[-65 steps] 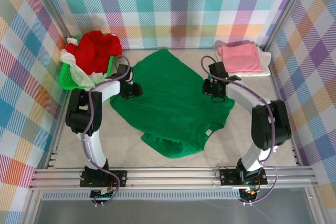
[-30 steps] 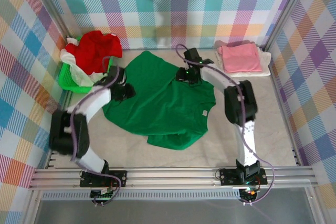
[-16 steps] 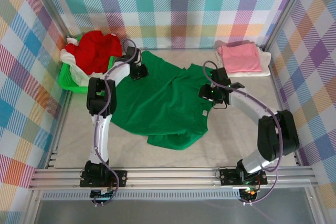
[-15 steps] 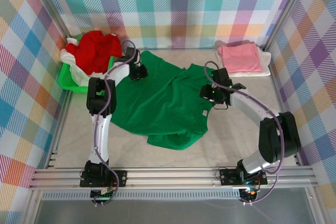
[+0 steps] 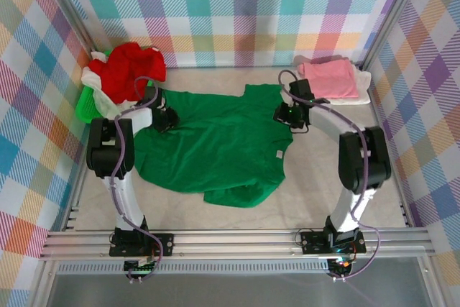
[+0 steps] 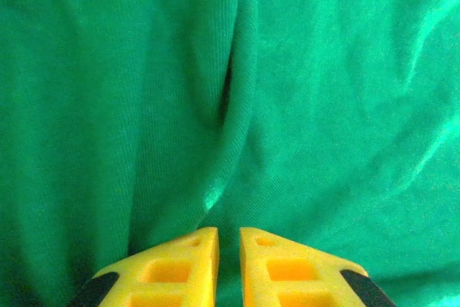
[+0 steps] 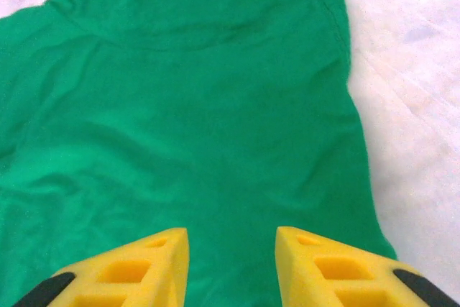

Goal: Fold and stack the t-shirts

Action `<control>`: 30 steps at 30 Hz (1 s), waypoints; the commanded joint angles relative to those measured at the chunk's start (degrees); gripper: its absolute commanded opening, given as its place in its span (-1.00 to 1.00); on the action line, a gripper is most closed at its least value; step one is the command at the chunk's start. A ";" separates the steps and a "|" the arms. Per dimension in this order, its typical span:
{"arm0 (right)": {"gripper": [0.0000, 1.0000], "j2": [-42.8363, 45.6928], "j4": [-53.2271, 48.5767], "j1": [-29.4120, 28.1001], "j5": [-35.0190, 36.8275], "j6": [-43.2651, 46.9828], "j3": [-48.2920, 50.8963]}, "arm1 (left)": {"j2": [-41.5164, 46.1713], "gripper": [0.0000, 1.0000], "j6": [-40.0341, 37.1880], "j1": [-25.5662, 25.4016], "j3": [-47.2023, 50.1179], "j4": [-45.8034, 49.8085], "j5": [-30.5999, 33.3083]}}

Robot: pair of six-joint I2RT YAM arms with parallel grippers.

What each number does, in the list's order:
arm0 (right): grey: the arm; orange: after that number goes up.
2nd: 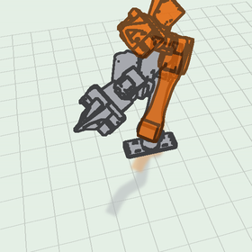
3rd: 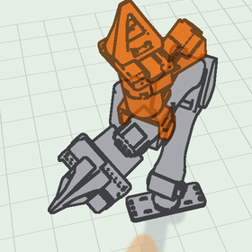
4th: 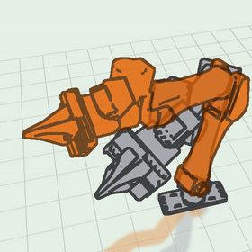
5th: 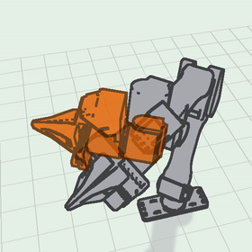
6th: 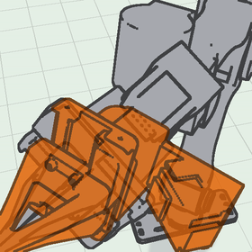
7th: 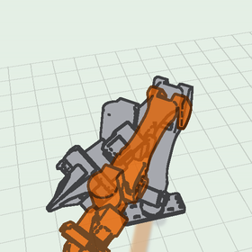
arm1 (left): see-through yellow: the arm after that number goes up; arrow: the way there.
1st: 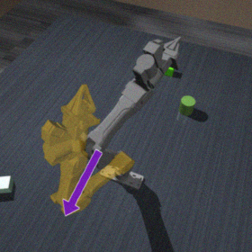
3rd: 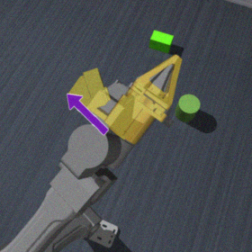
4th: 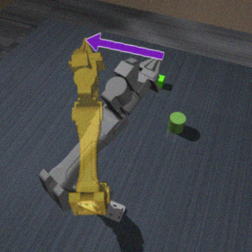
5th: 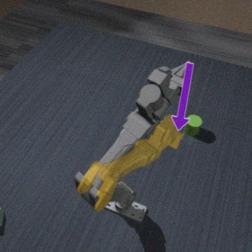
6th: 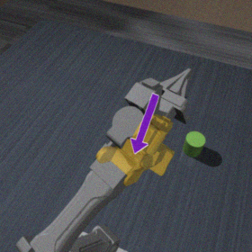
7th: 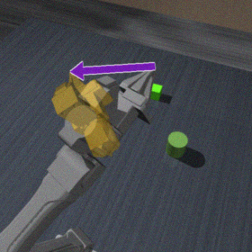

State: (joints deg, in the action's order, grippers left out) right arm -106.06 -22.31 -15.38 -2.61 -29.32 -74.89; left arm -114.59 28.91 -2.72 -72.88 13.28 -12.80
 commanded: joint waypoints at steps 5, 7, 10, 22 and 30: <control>-0.33 -15.18 -5.23 -0.27 0.02 1.25 -16.40 | -3.26 -0.66 -0.18 -2.61 -5.97 2.18 0.93; -0.36 -19.28 -6.83 -0.27 1.03 0.11 -20.78 | -6.00 -0.66 0.54 -3.67 -9.18 4.20 0.52; -0.40 -25.01 -8.19 0.66 0.87 -2.09 -26.61 | -8.18 -0.67 3.05 -5.59 -11.05 3.56 0.35; -0.52 -44.60 -18.65 8.84 -2.15 -9.02 -55.66 | -17.20 -0.66 9.50 -10.99 -26.40 7.20 2.80; -0.42 -51.63 -22.30 9.75 -11.00 -5.19 -77.83 | -26.18 -0.67 4.91 -7.04 -50.03 21.42 10.04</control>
State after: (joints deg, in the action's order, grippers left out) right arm -158.50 -40.45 -4.80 -9.15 -36.16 -150.04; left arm -139.70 35.70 -12.56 -118.30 27.29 -6.48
